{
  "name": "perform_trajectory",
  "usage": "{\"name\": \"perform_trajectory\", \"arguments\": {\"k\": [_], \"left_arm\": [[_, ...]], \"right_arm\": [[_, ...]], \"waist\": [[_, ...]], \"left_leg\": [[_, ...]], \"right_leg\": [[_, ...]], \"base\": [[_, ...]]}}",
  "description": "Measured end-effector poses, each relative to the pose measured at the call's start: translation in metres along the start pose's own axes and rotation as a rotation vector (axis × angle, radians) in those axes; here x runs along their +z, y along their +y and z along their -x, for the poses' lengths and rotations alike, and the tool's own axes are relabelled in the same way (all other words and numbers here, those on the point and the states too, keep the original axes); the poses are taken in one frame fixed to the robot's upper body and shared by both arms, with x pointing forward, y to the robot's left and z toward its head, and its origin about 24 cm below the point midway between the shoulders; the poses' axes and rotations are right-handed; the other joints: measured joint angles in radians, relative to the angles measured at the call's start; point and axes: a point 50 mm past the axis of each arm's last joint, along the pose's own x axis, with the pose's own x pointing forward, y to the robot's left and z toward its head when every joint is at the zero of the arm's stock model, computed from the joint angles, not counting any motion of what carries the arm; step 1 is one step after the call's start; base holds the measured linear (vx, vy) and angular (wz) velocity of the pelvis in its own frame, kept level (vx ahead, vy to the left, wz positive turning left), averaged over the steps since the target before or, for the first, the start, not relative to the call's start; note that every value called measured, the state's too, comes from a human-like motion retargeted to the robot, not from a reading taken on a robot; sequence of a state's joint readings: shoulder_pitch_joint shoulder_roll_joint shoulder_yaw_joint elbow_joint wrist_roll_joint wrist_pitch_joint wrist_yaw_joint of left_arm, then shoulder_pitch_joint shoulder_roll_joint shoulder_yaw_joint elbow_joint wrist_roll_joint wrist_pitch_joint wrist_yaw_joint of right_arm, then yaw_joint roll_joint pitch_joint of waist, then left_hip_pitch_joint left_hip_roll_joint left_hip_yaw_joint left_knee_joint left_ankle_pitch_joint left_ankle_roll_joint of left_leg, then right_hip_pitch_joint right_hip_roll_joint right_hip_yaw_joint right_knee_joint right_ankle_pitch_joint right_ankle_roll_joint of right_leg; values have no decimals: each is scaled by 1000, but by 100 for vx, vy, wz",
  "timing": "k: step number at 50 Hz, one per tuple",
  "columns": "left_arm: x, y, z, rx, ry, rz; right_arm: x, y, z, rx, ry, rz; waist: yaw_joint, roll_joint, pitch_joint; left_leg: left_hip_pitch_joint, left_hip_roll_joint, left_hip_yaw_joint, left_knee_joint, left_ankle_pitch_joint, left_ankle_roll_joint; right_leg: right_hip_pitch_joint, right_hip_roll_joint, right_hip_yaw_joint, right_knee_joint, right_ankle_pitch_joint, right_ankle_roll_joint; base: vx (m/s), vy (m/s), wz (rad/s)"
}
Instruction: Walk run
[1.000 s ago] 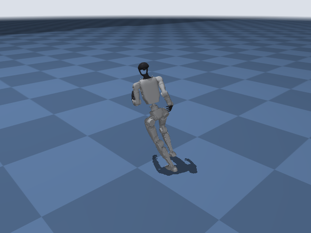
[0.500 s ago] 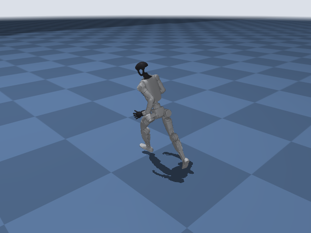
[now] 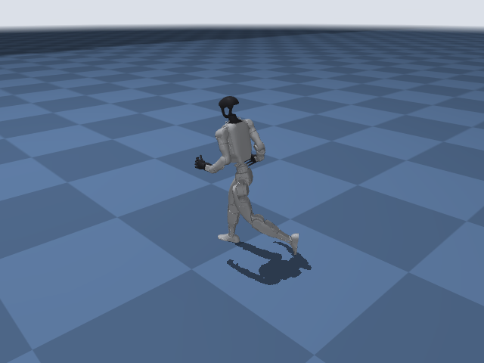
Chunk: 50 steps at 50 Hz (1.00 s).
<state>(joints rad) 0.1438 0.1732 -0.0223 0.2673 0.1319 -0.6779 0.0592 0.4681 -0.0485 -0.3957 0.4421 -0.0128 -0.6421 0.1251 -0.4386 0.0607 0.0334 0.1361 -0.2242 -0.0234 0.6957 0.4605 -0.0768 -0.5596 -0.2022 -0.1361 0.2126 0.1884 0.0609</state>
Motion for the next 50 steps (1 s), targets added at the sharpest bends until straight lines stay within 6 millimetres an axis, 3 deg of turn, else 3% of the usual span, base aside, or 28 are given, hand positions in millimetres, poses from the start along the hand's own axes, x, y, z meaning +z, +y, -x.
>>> {"name": "perform_trajectory", "arguments": {"k": [2,3,5,8,11,13,15,18,20,21,22,23,25,28,30,32,33,34,37,39,40,41,42,43,44,45,47,50], "left_arm": [[-29,-11,50,-45,202,39],[-42,-22,79,-109,321,81],[-55,-36,123,-220,486,172],[-57,-23,155,-291,572,194],[-56,-4,172,-239,628,165],[-54,4,174,-153,625,175],[-51,11,160,-59,566,194],[-42,20,117,-12,413,164],[-33,26,85,-10,305,113],[-28,26,73,-2,260,98],[-23,23,61,-1,214,96],[-18,12,49,-12,168,119],[-6,27,2,52,3,191],[22,1,-23,53,-143,367],[34,7,-25,128,-205,401],[37,7,-18,157,-202,389],[36,7,-14,148,-183,368],[33,7,-11,130,-156,336],[21,7,-2,20,-59,225],[11,2,7,-39,6,194],[5,-2,12,-55,33,191],[-1,-4,20,-53,61,189],[-9,-4,32,-56,95,177],[-18,-3,53,-71,142,146],[-29,-3,77,-109,219,122],[-40,-5,105,-158,312,105],[-55,-18,134,-156,471,232],[-56,-13,157,-159,543,396]], "right_arm": [[40,13,-35,32,-219,49],[58,11,-51,-9,-305,109],[91,-14,-72,-123,-446,200],[125,-9,-77,-138,-624,43],[129,-3,-70,-60,-644,-82],[122,2,-65,17,-592,-75],[111,10,-63,94,-512,-4],[87,31,-60,130,-394,130],[60,45,-50,179,-289,193],[39,51,-37,239,-206,227],[14,54,-19,288,-97,256],[-18,49,9,312,64,278],[-52,54,40,349,258,232],[-67,42,78,334,379,83],[-64,27,83,269,367,77],[-55,11,78,188,301,116],[-49,2,76,155,259,141],[-42,-4,69,129,209,167],[-13,-6,34,70,23,215],[10,0,8,10,-117,213],[23,3,-4,-38,-189,202],[39,8,-18,-85,-280,182],[54,14,-27,-122,-364,158],[66,21,-32,-139,-436,133],[73,26,-37,-168,-483,97],[79,29,-42,-202,-518,57],[96,42,-62,-127,-533,-61],[116,52,-67,43,-537,-206]], "waist": [[68,53,9],[82,126,13],[210,172,-64],[486,106,-121],[600,-9,-133],[659,-100,-107],[657,-166,-47],[599,-154,26],[546,-65,74],[465,-79,62],[403,-90,41],[377,-94,4],[335,-109,-22],[307,-112,-121],[250,-91,-142],[154,-27,-152],[115,13,-145],[90,41,-123],[78,93,-70],[102,106,-53],[90,105,-39],[75,57,-54],[90,17,-80],[161,-8,-129],[190,-6,-157],[196,11,-174],[307,-32,-226],[426,-51,-225]], "left_leg": [[-148,82,126,326,-131,37],[-261,182,116,538,-242,74],[-521,245,97,734,-372,85],[-749,349,279,572,-488,152],[-898,362,360,239,-525,187],[-908,348,417,-39,-548,206],[-877,256,321,-306,-560,185],[-799,287,142,-479,-608,126],[-732,391,90,-452,-447,50],[-741,343,65,-286,-513,144],[-739,296,1,-154,-574,184],[-717,251,-145,-93,-622,115],[-684,382,72,22,-761,125],[-474,311,71,-138,-756,89],[-310,289,86,-291,-537,11],[-174,322,52,-412,-167,-84],[-126,338,-12,-428,6,-137],[-105,348,-12,-342,63,-166],[-66,366,54,-93,63,-185],[-33,311,-2,-6,63,-185],[-21,288,-22,56,63,-185],[-20,249,-3,103,63,-165],[-33,205,42,154,63,-124],[-70,152,141,209,63,-43],[-140,182,131,330,2,2],[-225,254,67,483,-88,30],[-435,187,117,518,-213,125],[-611,225,128,297,-340,174]], "right_leg": [[-5,173,156,283,-336,-188],[19,192,104,347,-415,-181],[121,269,83,349,-533,-228],[357,365,214,161,-421,-278],[556,298,197,-7,85,-153],[641,216,195,49,313,-41],[691,129,77,250,335,29],[791,305,165,362,335,-22],[833,496,138,495,310,4],[773,497,27,643,239,-6],[708,488,-74,790,160,-26],[635,460,-158,936,65,-66],[402,395,-188,1152,-116,-88],[137,352,-152,1024,-239,-58],[27,253,-132,832,-266,-67],[-26,162,-170,583,-254,-98],[-33,156,-168,434,-241,-93],[-34,166,-119,308,-247,-84],[-6,222,41,-47,-261,-125],[19,184,-6,-115,-239,-194],[25,146,-37,-87,-204,-246],[26,104,16,-14,-25,-292],[21,92,89,86,41,-323],[2,140,201,243,-122,-323],[15,142,180,337,-205,-323],[43,122,93,401,-248,-323],[140,194,136,355,-294,-323],[354,323,107,158,-86,-323]], "base": [[258,-93,-91],[286,-85,4],[276,-66,-74],[278,-38,-200],[221,-29,-15],[252,-30,-44],[255,-32,26],[282,-41,58],[241,-52,106],[309,-57,171],[340,-50,194],[284,-48,124],[222,-61,42],[247,-101,5],[201,-78,11],[220,-77,71],[191,-46,26],[179,-25,-33],[226,-76,-125],[202,-70,-73],[217,-73,63],[241,-88,55],[243,-86,-71],[235,-91,-108],[259,-125,-46],[281,-147,-8],[240,-106,-179],[185,-86,-151]]}}
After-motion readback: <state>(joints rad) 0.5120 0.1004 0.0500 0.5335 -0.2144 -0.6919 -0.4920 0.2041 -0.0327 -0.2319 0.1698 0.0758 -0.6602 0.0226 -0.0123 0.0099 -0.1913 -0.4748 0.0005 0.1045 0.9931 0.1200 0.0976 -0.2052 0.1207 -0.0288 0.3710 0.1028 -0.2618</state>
